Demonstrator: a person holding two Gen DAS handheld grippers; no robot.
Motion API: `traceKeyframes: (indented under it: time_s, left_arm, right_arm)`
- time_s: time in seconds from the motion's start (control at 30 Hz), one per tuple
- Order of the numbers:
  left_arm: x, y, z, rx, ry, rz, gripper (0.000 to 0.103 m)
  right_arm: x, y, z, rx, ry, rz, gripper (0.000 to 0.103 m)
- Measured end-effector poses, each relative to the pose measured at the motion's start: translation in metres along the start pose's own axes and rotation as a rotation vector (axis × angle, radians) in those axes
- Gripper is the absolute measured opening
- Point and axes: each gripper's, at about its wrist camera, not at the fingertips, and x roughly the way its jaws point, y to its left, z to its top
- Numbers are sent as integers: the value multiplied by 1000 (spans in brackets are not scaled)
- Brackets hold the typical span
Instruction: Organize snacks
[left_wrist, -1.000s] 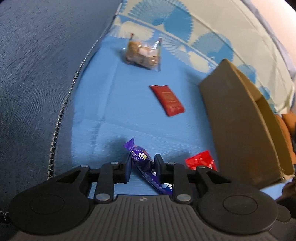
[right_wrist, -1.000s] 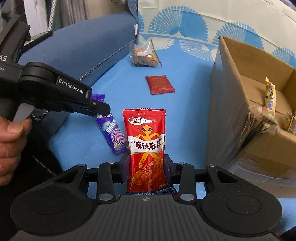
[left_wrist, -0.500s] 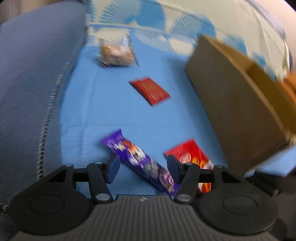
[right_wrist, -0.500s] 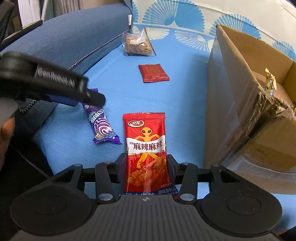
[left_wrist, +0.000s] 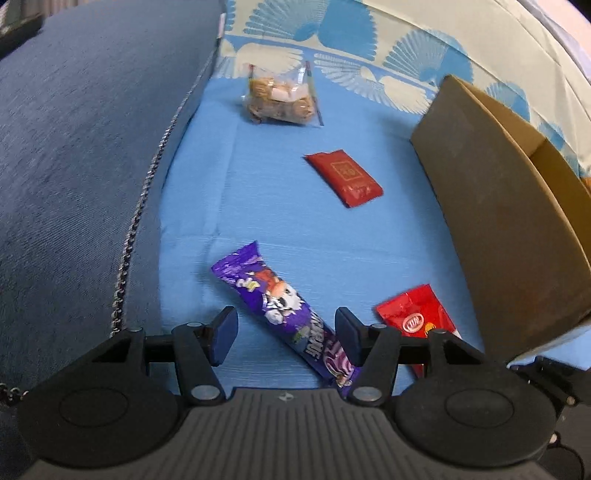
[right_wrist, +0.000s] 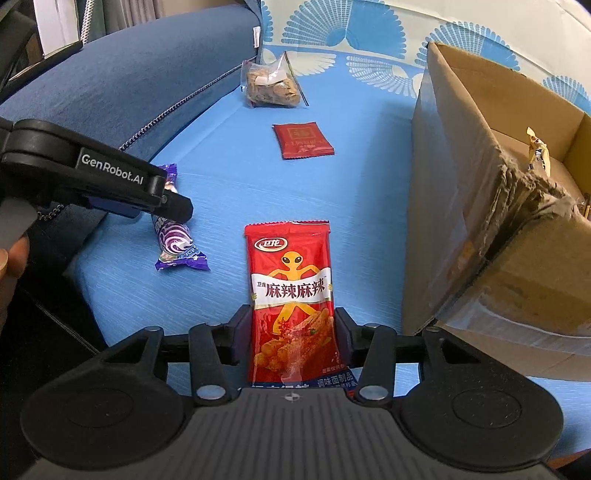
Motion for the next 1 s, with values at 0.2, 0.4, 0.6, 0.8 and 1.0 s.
traceKeyframes:
  time_s: [0.2, 0.4, 0.6, 0.8, 1.0]
  left_arm:
    - [6, -22, -3, 122, 10, -30, 63]
    - [1, -6, -1, 12, -35, 26, 69]
    - [-6, -22, -4, 101, -77, 7, 68]
    - [6, -32, -7, 162, -19, -2, 30]
    - [9, -23, -5, 108, -2, -6, 29]
  right_arm:
    - [0, 2, -1, 0, -1, 0, 50]
    - [0, 1, -1, 5, 0, 3, 50]
    - [0, 3, -1, 0, 0, 0, 50]
    - [0, 4, -1, -4, 0, -1, 51]
    - [0, 4, -1, -4, 0, -1, 51]
